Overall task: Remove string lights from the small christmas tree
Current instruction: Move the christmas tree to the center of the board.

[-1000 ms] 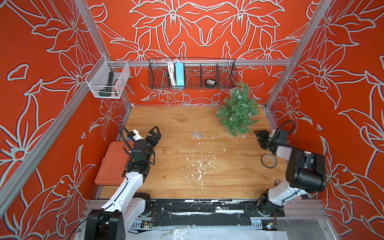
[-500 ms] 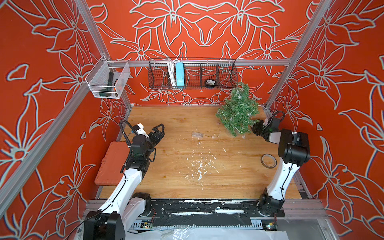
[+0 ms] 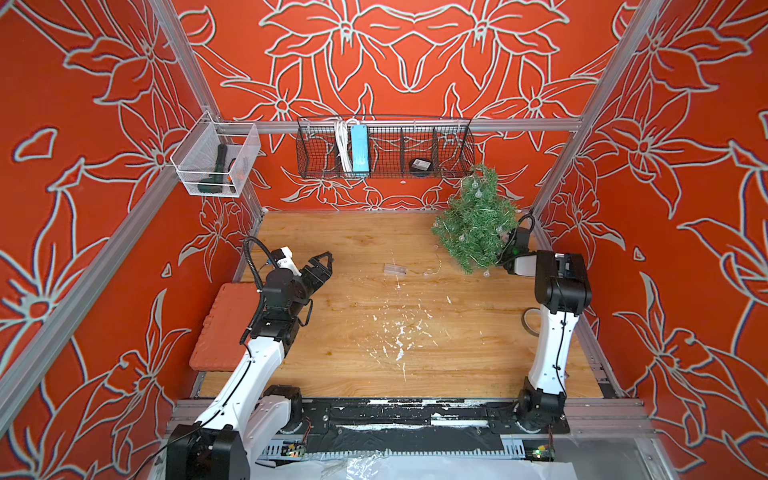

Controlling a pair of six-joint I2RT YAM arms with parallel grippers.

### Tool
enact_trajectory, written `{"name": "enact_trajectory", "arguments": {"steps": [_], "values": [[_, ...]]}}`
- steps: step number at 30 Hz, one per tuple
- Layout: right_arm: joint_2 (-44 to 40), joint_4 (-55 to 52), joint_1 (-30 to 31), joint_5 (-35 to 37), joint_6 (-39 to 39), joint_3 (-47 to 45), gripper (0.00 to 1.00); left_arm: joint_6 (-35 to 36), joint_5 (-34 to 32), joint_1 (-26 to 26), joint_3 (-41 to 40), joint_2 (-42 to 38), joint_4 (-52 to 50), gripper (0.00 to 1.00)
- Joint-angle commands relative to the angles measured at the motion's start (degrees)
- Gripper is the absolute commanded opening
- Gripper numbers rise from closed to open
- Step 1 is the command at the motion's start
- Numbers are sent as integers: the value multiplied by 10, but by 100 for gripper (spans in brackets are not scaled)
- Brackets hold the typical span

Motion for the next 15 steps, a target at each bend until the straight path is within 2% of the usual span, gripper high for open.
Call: {"name": "enact_trajectory", "arguments": {"steps": [1, 7, 15], "values": [[-1, 55, 22, -21, 31, -35, 39, 12, 14, -3, 15, -8, 10, 86], [-10, 118, 55, -1, 58, -98, 37, 9, 18, -3, 13, -7, 13, 86], [-18, 146, 97, 19, 58, -139, 37, 9, 20, -4, 18, -6, 10, 86]]}}
